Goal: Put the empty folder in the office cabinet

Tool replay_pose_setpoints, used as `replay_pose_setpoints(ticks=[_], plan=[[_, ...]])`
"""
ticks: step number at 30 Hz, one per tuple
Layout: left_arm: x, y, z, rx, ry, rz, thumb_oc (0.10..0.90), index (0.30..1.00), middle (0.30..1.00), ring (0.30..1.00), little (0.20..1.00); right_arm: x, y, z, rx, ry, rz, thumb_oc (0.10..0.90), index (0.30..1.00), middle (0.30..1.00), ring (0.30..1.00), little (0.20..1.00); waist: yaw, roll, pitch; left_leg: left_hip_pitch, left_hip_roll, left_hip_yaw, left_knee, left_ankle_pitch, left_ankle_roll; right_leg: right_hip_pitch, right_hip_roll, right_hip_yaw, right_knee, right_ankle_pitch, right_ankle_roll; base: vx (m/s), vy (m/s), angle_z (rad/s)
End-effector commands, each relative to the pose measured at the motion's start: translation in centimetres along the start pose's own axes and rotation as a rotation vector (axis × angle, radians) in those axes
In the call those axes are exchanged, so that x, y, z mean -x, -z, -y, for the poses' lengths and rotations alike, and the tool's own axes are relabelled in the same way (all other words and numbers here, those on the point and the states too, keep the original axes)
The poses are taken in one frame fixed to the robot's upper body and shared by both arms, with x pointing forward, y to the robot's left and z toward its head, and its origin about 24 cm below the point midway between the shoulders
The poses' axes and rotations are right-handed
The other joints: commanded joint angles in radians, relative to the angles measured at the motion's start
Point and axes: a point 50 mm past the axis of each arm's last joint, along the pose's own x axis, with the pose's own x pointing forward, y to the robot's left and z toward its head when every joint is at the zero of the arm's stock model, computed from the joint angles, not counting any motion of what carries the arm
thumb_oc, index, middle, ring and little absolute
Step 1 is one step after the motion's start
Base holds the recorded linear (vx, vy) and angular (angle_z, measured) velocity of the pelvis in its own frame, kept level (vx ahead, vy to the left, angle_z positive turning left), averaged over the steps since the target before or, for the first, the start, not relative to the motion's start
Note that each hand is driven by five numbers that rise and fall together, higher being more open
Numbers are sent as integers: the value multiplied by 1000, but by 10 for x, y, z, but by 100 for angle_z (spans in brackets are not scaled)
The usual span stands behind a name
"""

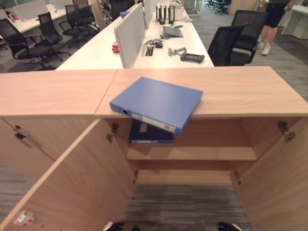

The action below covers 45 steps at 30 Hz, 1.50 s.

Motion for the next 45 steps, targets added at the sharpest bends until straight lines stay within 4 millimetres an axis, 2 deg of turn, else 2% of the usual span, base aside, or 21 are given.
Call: replay_pose_setpoints(ticks=[1,3,4,5,7,15,17,18,19,22,23,24,25,26,28,29,31,34,37,39,45], plan=[[-5,-28,-4,-30,13,97,800,900,900,900,900,-4,-25,22,55,60,54,800,900,900,900,900,-8,-61,75,43,-47,6,88,-151,36,64,-58,4,7,-47,49,-82,-283,6],[-5,-30,-1,-45,23,99,800,900,900,900,900,-4,-26,24,61,68,51,800,900,900,900,900,-2,-78,69,38,-147,-50,110,-247,73,46,-53,7,10,-38,38,-44,-189,-8],[-5,-30,-1,-45,23,98,800,900,900,900,900,-4,-26,24,60,68,50,800,900,900,900,900,-3,-79,69,36,-150,-52,115,-253,75,47,-56,5,11,-41,40,-44,-105,-4],[-5,-32,1,-75,33,110,800,900,900,900,900,-4,-29,24,55,69,59,800,900,900,900,900,-4,-90,72,25,-224,-53,150,-306,109,37,-48,8,24,-38,32,-21,-52,9],[-5,-33,0,-96,35,115,800,900,900,900,900,-5,-33,20,34,66,69,800,900,900,900,900,-6,-88,75,24,-240,-14,154,-319,129,22,-34,12,62,-44,31,-13,3,25],[-6,-29,-10,-102,3,96,800,900,900,900,900,-6,-38,0,5,21,92,800,900,900,900,900,1,-93,51,98,-256,-5,41,-298,162,3,-14,14,144,-55,42,53,59,-7],[-6,-36,-17,-101,-20,122,800,900,900,900,900,-7,-50,-9,32,-7,127,800,900,900,900,900,9,-82,75,135,-245,2,-10,-302,183,-121,-34,-19,370,-8,133,-38,106,-11],[-6,-36,-18,-101,-21,123,800,900,900,900,900,-7,-50,-9,32,-7,128,800,900,900,900,900,10,-84,75,135,-247,4,-11,-301,185,-126,-38,-16,378,-11,135,-55,59,-33],[-7,-39,-21,-101,-33,131,800,900,900,900,900,-7,-53,-12,18,-14,133,800,900,900,900,900,3,-67,89,150,-233,-1,-20,-299,190,-191,-46,-40,508,41,189,-40,34,-39],[-6,-32,-21,-106,-35,107,800,900,900,900,900,-7,-46,-13,-17,-13,113,800,900,900,900,900,-4,-64,82,188,-234,-3,-50,-301,190,-202,-73,-45,519,56,189,115,-9,-10],[-5,-24,-19,-103,-30,80,800,900,900,900,900,-6,-39,-13,-45,-8,92,800,900,900,900,900,-8,-69,71,206,-243,-14,-68,-309,188,-188,-112,-43,446,45,178,110,-28,17],[-5,-23,-19,-103,-30,79,800,900,900,900,900,-6,-38,-13,-45,-8,92,800,900,900,900,900,-9,-68,72,208,-242,-15,-68,-310,188,-185,-111,-45,444,44,178,196,-113,25],[-5,-19,-18,-106,-22,63,800,900,900,900,900,-6,-31,-10,-66,8,71,800,900,900,900,900,-18,-72,65,212,-246,-32,-76,-311,176,-183,-129,-25,313,24,136,141,-129,25],[-5,-18,-16,-109,-16,59,800,900,900,900,900,-5,-29,-8,-70,13,63,800,900,900,900,900,-24,-74,63,214,-247,-38,-76,-317,170,-179,-130,-10,250,29,128,185,-176,20],[-4,-15,-12,-127,-3,50,800,900,900,900,900,-5,-24,-5,-84,25,41,800,900,900,900,900,-43,-76,60,218,-245,-53,-76,-325,158,-174,-135,67,139,67,128,157,-182,20],[-3,-10,-10,-141,3,35,800,900,900,900,900,-5,-21,-4,-92,24,26,800,900,900,900,900,-58,-69,55,221,-231,-65,-76,-338,142,-209,-177,153,92,115,148,183,-237,55],[-3,-8,-10,-139,3,29,800,900,900,900,900,-4,-16,-6,-87,17,6,800,900,900,900,900,-64,-68,54,239,-220,-73,-76,-351,130,-222,-200,191,76,146,155,139,-176,57],[-2,-4,-6,-131,15,18,800,900,900,900,900,-2,0,-8,-72,10,-42,800,900,900,900,900,-55,-81,29,261,-224,-80,-76,-363,119,-168,-212,157,36,152,166,161,-142,1],[-1,-6,4,-107,39,29,800,900,900,900,900,0,10,3,-32,37,-86,800,900,900,900,900,-50,-48,12,265,-177,-105,-76,-342,87,-138,-177,122,27,130,152,158,-197,19],[-1,-6,4,-107,40,29,800,900,900,900,900,0,10,4,-32,37,-86,800,900,900,900,900,-52,-47,11,265,-175,-107,-76,-342,86,-137,-175,120,27,129,151,48,-128,13],[-3,-18,8,-117,56,67,800,900,900,900,900,-2,-1,15,-9,67,-36,800,900,900,900,900,-55,-16,19,229,-86,-149,-56,-223,26,-92,-101,77,10,76,102,51,-215,19]])
